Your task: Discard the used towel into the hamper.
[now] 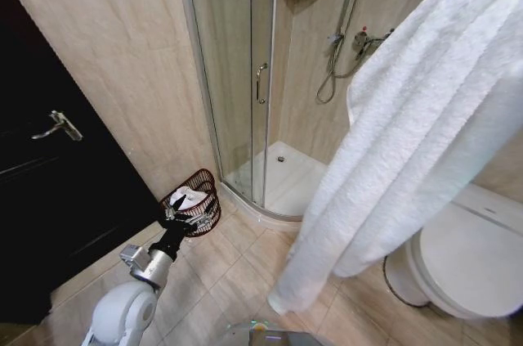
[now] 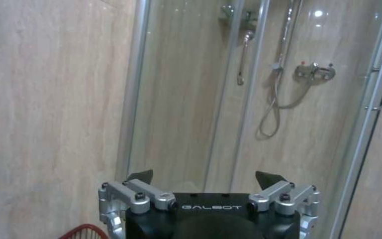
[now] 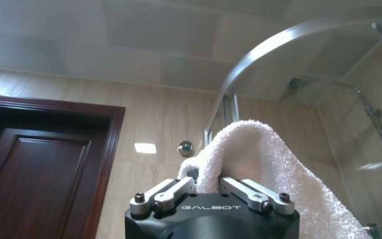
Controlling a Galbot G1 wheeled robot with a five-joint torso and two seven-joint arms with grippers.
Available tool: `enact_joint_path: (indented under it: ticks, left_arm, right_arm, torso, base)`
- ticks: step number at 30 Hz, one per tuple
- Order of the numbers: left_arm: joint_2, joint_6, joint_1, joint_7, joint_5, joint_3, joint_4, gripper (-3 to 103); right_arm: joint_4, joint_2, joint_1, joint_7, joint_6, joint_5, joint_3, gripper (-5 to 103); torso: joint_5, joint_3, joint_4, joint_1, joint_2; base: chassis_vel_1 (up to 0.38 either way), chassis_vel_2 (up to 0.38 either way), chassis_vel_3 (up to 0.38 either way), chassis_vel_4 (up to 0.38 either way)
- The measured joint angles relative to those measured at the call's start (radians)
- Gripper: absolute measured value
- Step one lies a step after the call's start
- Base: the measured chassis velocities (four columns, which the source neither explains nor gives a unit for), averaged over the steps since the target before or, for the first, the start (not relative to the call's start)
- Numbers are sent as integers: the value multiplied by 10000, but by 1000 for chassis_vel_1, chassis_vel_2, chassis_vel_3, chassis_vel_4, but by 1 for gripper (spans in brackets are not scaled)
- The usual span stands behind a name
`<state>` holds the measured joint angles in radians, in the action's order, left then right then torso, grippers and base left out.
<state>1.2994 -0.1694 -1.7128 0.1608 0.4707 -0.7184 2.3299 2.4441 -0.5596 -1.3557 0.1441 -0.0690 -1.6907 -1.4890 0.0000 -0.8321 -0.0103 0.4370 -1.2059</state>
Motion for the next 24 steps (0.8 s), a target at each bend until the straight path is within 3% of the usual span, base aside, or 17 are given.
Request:
enact_joint_path:
  ticks: [9, 16, 24]
  left_arm:
    - [0, 0, 1, 0, 0, 0, 0, 100]
    - [0, 0, 0, 0, 0, 0, 0, 100]
    - [0, 0, 1, 0, 0, 0, 0, 100]
  right_arm:
    - [188, -62, -35, -185, 189, 699, -63, 3]
    - [448, -108, -29, -885, 563, 1675, -80, 3]
    - [514, 51, -37, -1211, 903, 2116, -394, 3]
  torso:
    - [0, 0, -1, 0, 1]
    - [1, 1, -2, 0, 2]
    - [0, 1, 0, 0, 2]
  base:
    - [30, 28, 24, 23]
    - [68, 81, 95, 91]
    - [110, 119, 107, 112]
